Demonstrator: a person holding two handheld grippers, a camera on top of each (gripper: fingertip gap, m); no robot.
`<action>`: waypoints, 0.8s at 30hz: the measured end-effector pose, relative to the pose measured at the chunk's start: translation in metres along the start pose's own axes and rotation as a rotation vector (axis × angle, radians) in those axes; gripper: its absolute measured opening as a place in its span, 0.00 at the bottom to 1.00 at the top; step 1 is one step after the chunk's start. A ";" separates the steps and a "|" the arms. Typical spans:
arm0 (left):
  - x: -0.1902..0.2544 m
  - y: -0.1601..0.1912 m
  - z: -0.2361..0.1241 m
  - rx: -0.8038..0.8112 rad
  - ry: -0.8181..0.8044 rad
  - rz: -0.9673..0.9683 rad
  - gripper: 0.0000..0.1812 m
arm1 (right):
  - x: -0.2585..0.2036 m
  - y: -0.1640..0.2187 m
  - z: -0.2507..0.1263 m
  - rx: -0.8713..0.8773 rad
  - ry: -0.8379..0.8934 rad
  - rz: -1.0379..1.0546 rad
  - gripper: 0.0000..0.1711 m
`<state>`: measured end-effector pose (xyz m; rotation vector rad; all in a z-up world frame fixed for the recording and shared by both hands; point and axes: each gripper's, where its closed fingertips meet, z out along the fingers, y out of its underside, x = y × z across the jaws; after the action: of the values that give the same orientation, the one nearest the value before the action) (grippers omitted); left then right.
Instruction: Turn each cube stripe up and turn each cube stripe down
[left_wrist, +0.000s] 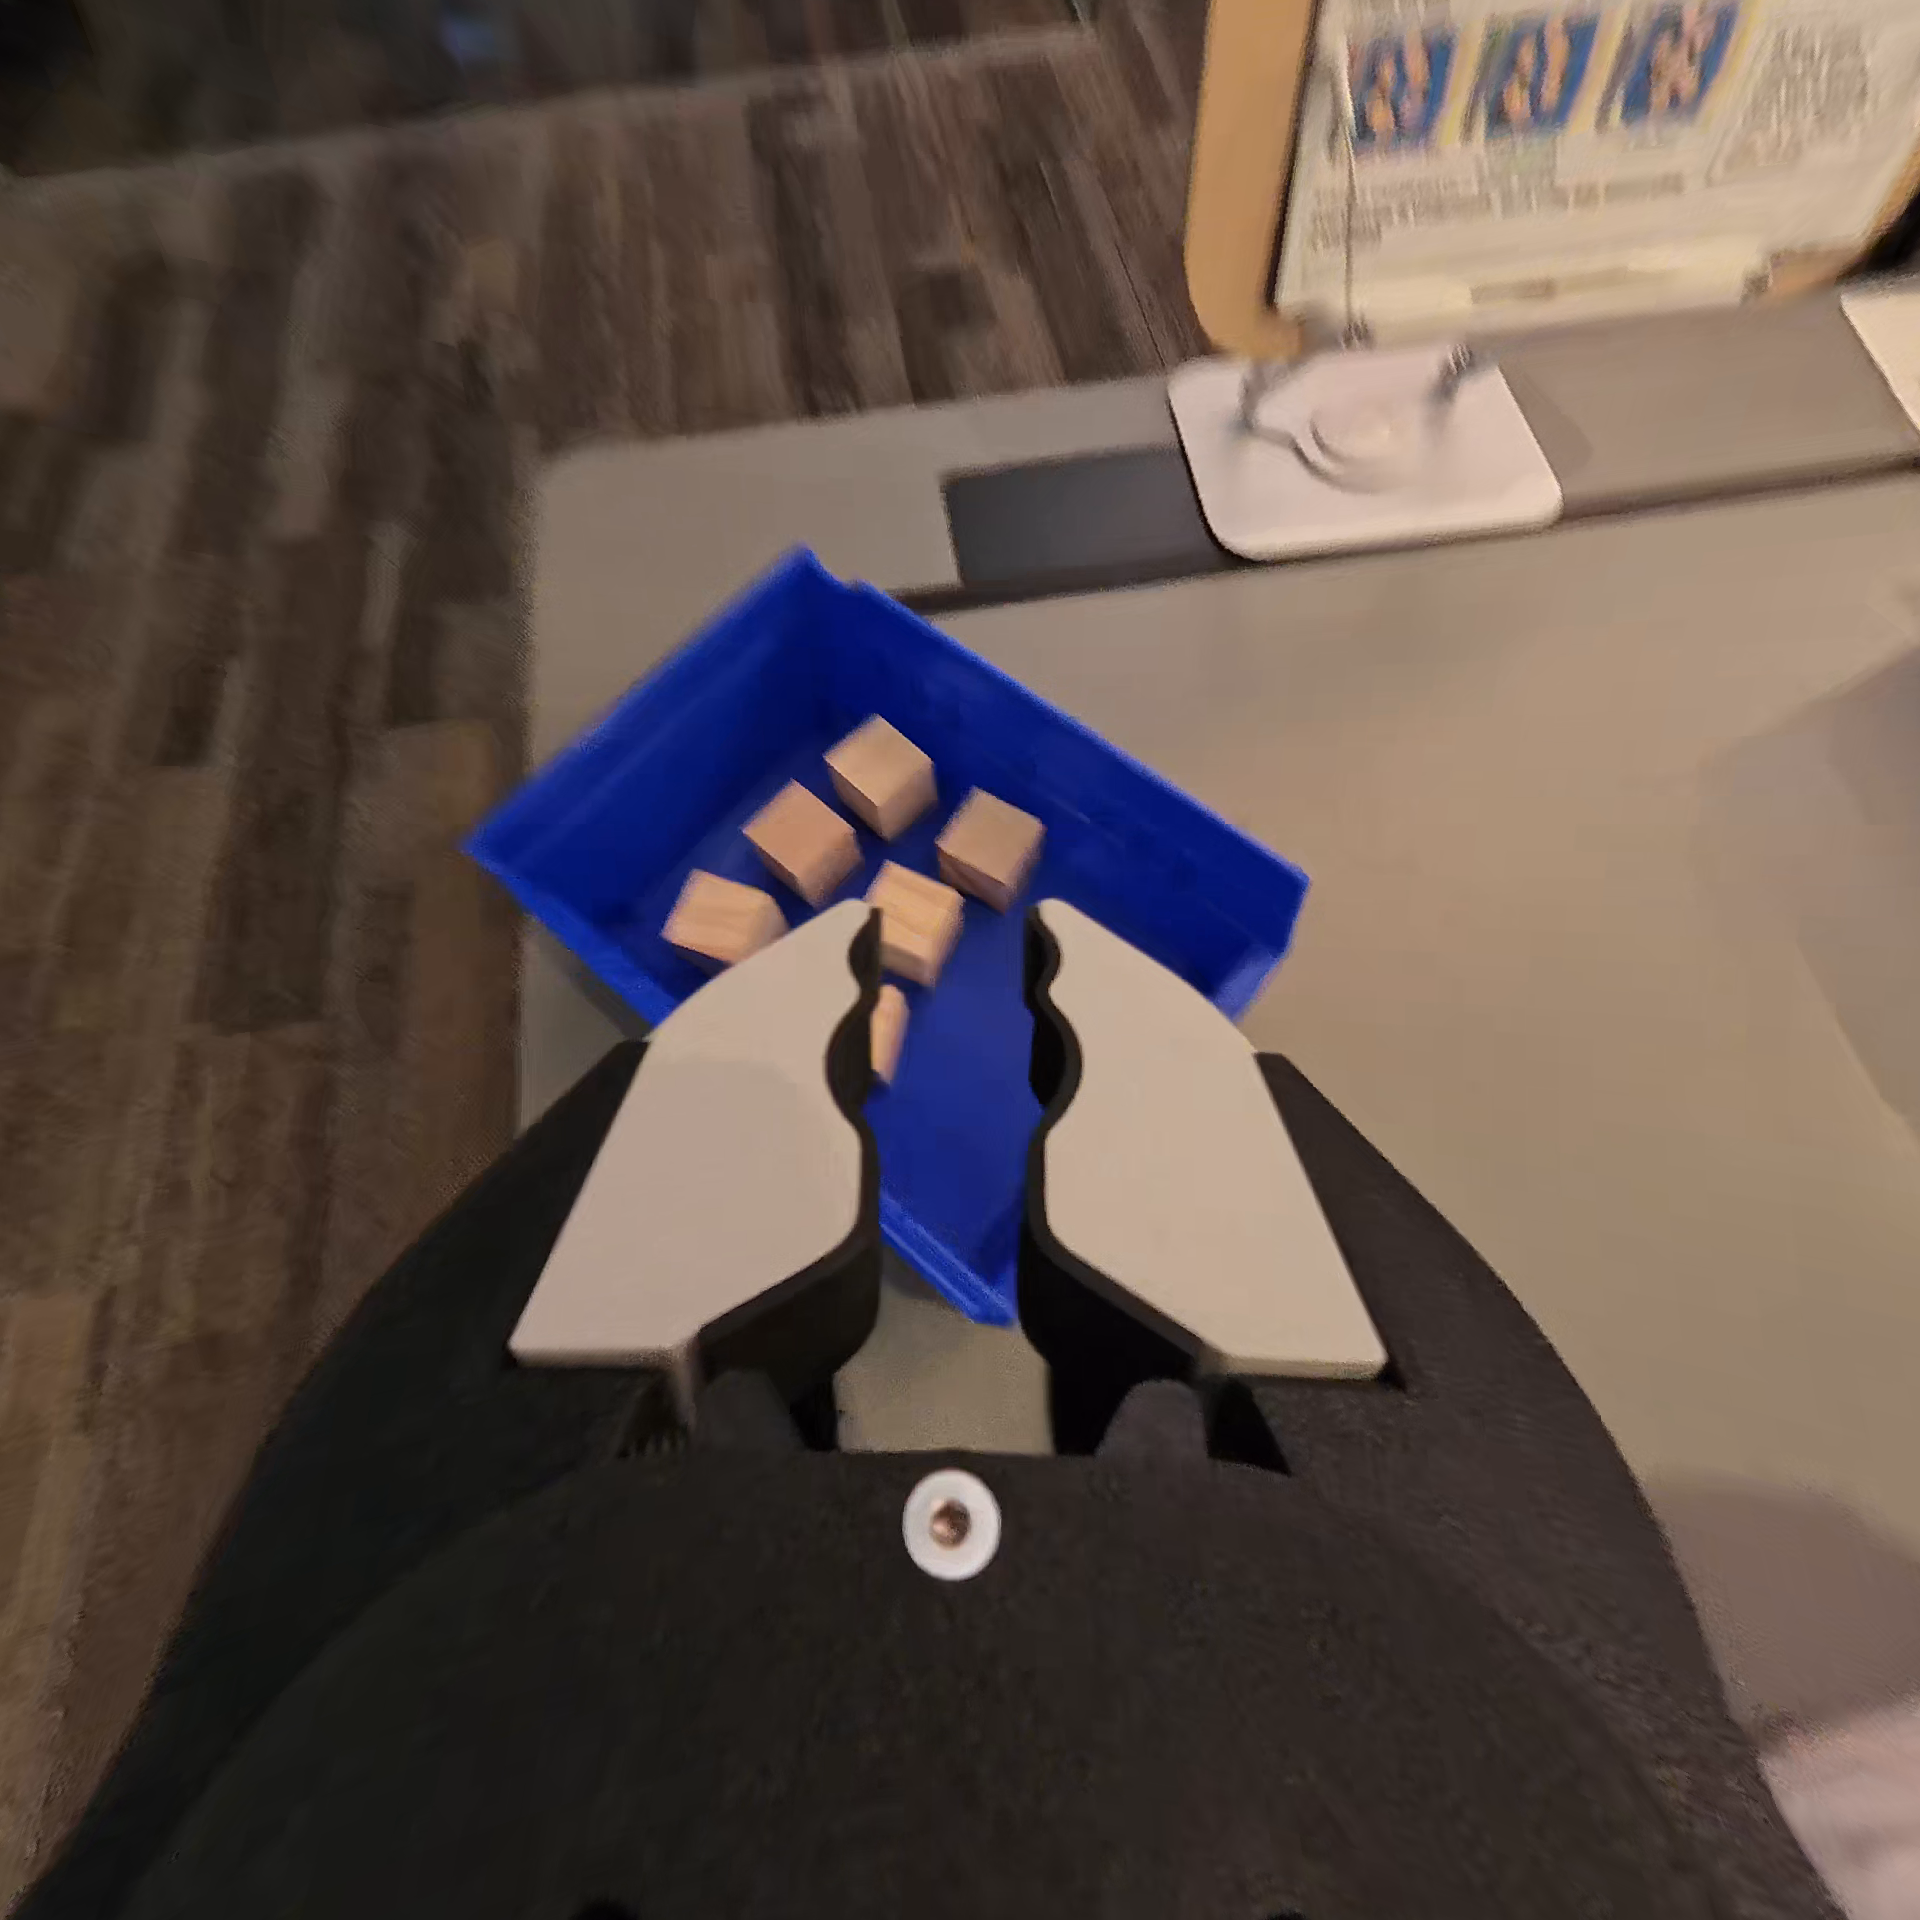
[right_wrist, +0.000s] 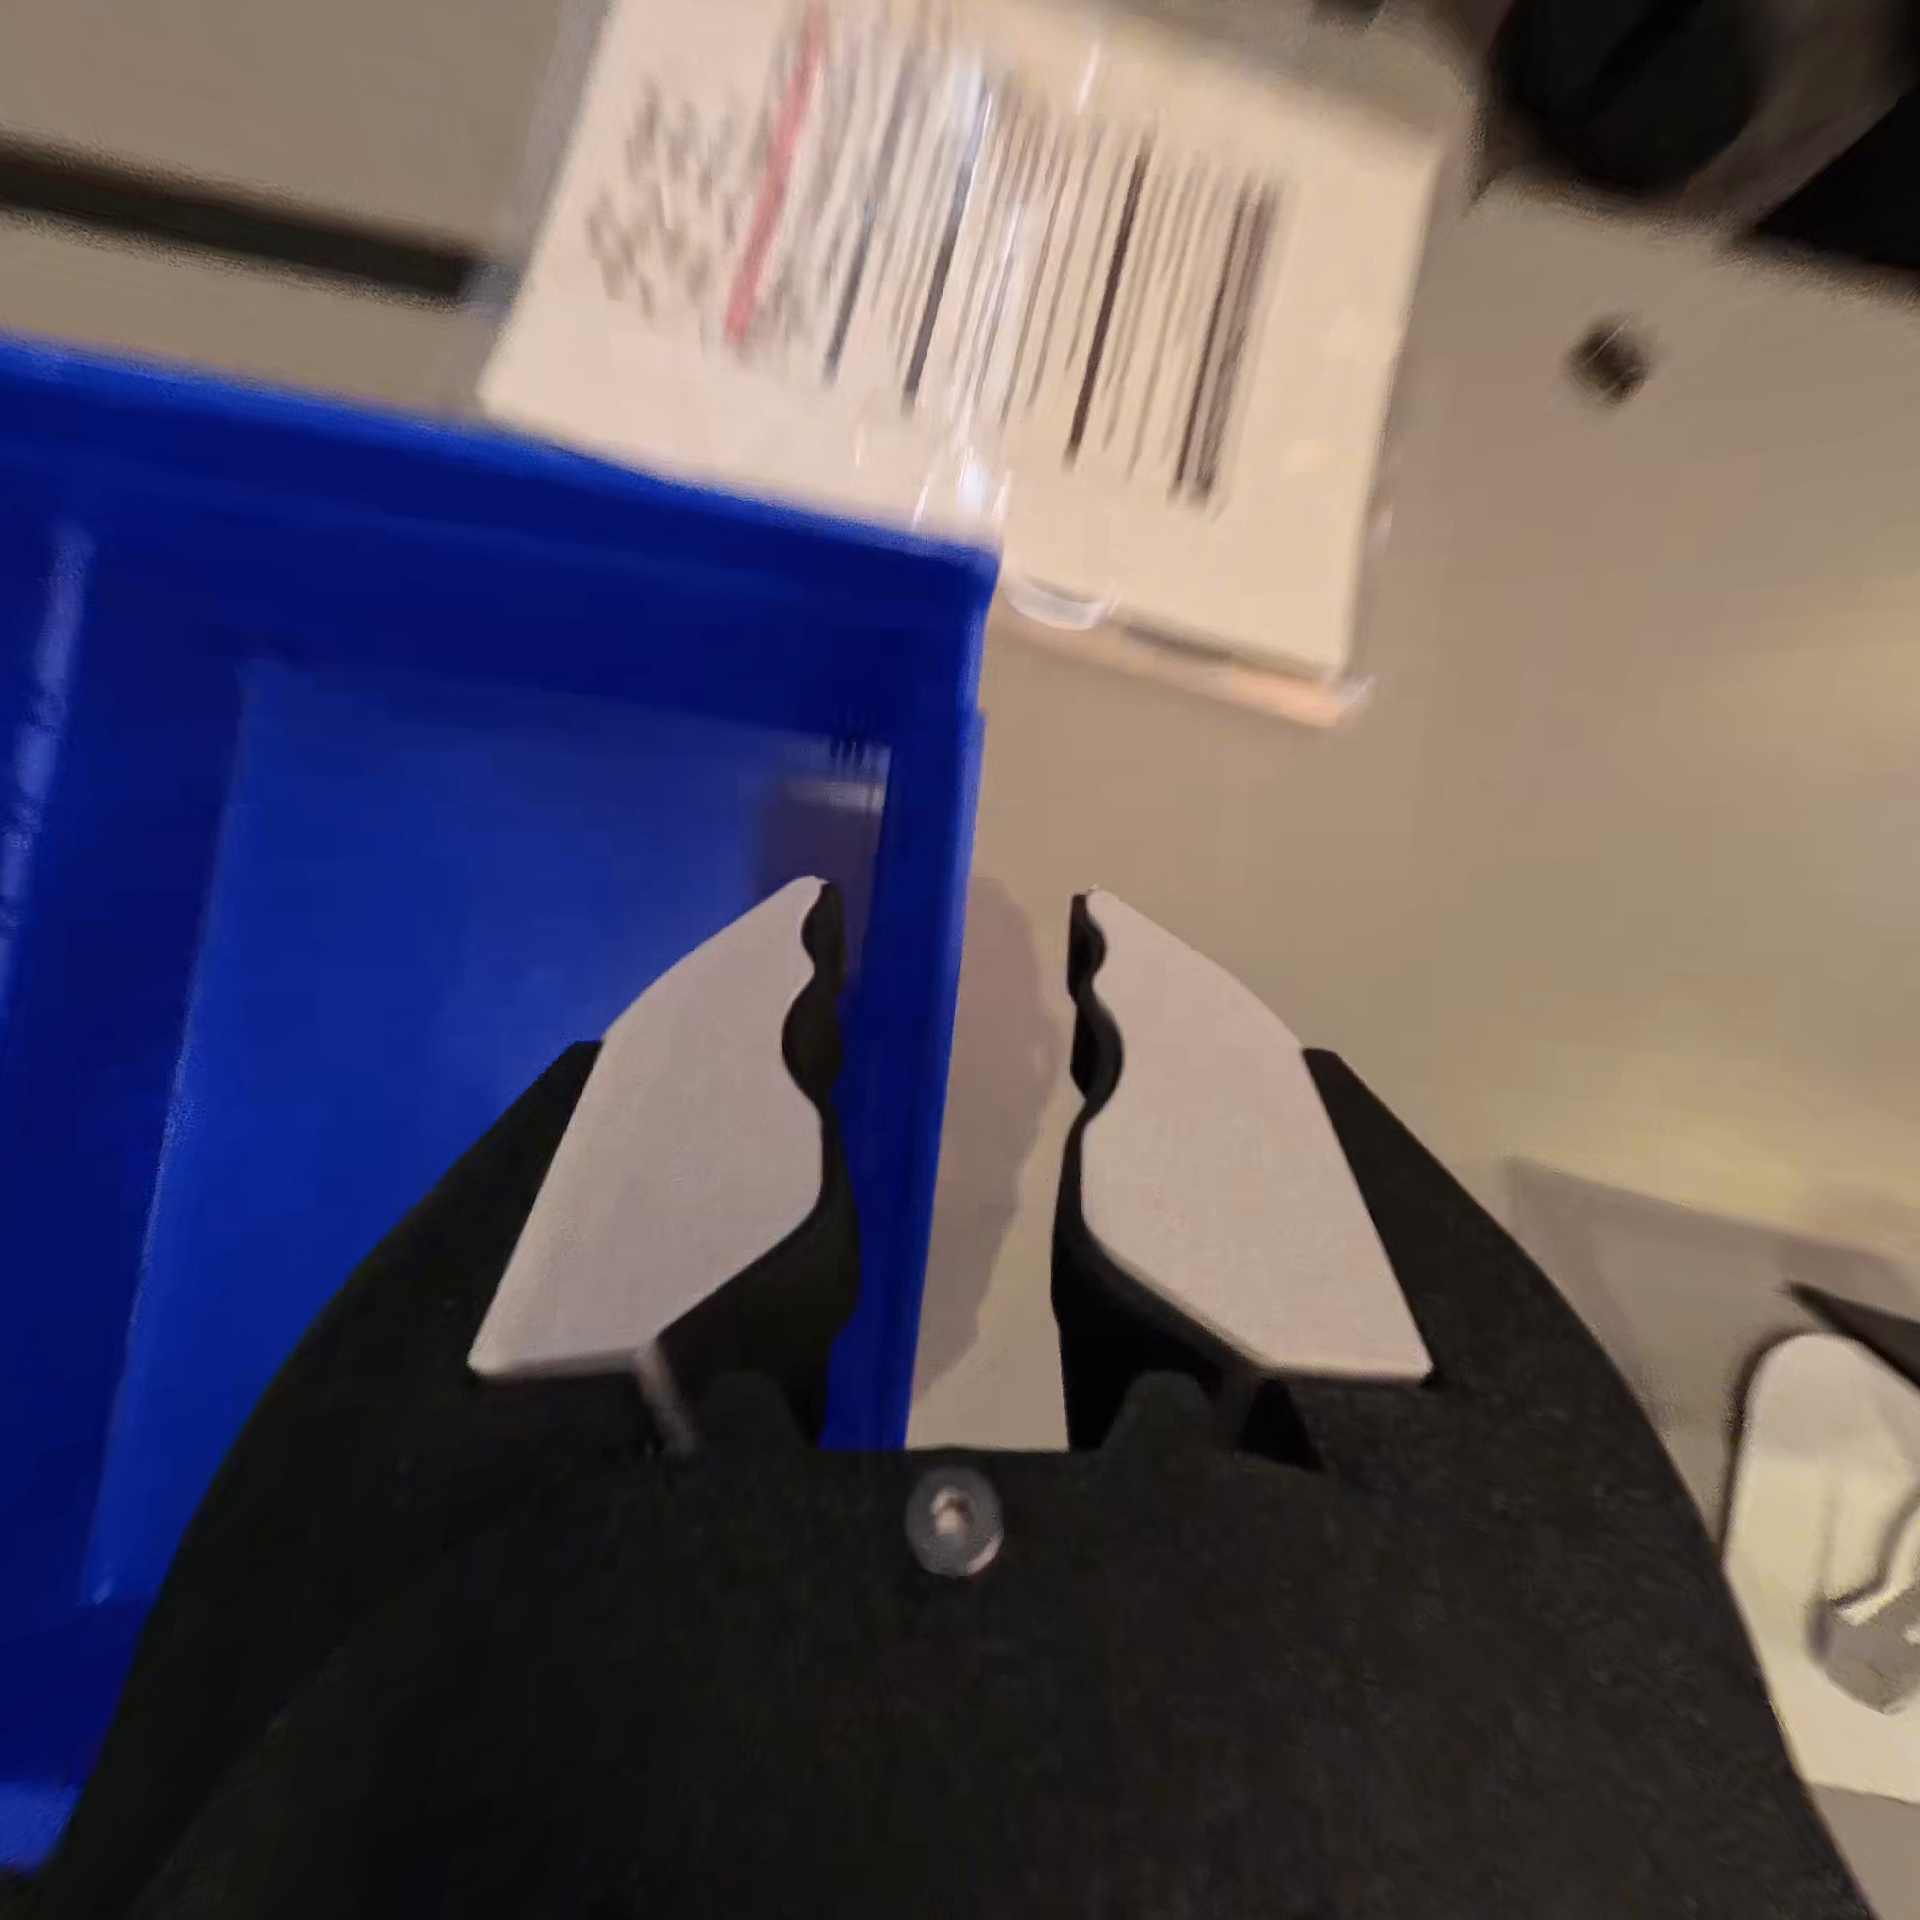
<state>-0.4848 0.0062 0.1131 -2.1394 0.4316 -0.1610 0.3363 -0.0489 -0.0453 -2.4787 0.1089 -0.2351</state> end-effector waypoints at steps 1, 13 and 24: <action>-0.009 -0.008 -0.012 0.078 -0.051 -0.006 0.19 | 0.000 -0.016 -0.018 0.096 0.034 -0.008 0.26; -0.082 0.056 0.059 -0.147 -0.055 -0.303 0.17 | -0.104 -0.085 -0.099 0.507 -0.150 -0.062 0.33; -0.103 0.115 0.121 -0.467 -0.111 -0.476 0.24 | -0.085 -0.056 -0.058 0.267 0.039 -0.179 0.35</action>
<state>-0.5755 0.0784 -0.0454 -2.6688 -0.1312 -0.2238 0.2430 -0.0277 0.0216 -2.2191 -0.1212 -0.3500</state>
